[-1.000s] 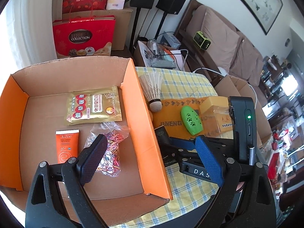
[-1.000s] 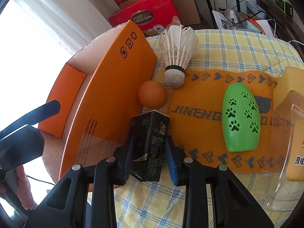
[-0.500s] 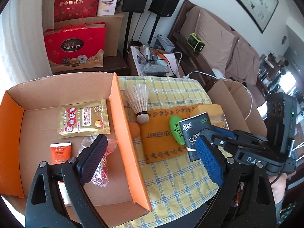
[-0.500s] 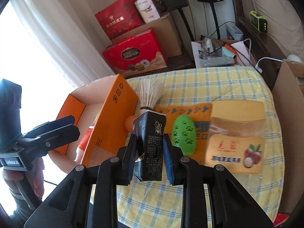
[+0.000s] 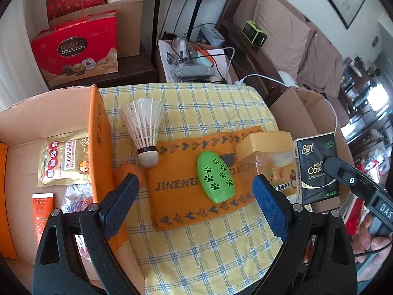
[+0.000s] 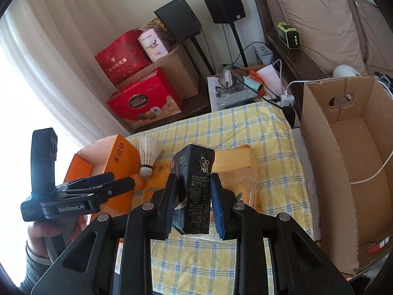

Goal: Organize objects
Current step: 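Lower the left gripper around the green paw-print container and close it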

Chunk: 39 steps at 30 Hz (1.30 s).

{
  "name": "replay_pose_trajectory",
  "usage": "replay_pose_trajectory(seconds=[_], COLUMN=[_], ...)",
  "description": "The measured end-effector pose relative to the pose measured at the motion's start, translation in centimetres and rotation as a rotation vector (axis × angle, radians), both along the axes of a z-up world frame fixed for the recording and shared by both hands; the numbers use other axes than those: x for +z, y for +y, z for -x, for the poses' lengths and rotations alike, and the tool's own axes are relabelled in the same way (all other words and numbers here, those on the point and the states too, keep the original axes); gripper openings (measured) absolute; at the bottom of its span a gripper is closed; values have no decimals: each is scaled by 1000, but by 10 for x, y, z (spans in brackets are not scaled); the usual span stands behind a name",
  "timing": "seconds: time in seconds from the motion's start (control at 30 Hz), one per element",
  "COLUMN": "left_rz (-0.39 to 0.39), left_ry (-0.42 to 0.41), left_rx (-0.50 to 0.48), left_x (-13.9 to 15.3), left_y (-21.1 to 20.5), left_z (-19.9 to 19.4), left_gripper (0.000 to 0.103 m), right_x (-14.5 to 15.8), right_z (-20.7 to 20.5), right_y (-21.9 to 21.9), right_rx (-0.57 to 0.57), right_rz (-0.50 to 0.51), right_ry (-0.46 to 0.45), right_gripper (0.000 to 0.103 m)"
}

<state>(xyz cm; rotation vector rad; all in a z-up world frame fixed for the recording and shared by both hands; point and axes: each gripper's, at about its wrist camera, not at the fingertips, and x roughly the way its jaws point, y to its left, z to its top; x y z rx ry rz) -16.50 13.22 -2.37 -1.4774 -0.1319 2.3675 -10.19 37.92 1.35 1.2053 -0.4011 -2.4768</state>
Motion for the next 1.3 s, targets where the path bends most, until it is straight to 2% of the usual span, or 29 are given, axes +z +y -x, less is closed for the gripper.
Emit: replay_pose_trajectory(seconds=[0.13,0.23,0.3,0.5,0.67,0.8,0.9,0.97,1.3], left_rz=[12,66,66,96,124,122,126,141,109], left_ry=[-11,11,-6,-24,-48,-55,-34,-32,-21], left_rx=[7,16,17,34,45,66,71,75,78], left_x=[-13,-21,-29,-47,-66,-77,-78,-77,-66], left_y=[15,28,33,46,54,56,56,54,38], left_z=[8,12,17,25,30,33,32,33,30], left_gripper=[92,91,89,83,72,72,63,44,37], right_x=[0,-2,-4,-6,-6,-7,-8,-8,-5], right_z=[-5,-5,-5,-4,-4,-3,-3,-3,-4], right_y=[12,18,20,27,28,26,24,22,6], right_rx=[-18,-26,-31,-40,-45,-42,-39,-37,-23], right_rz=[2,-1,-5,7,5,-3,-6,-11,-31], right_ry=[4,-2,-4,-6,-4,-4,-4,-3,13], right_gripper=[26,26,26,26,26,26,26,26,26])
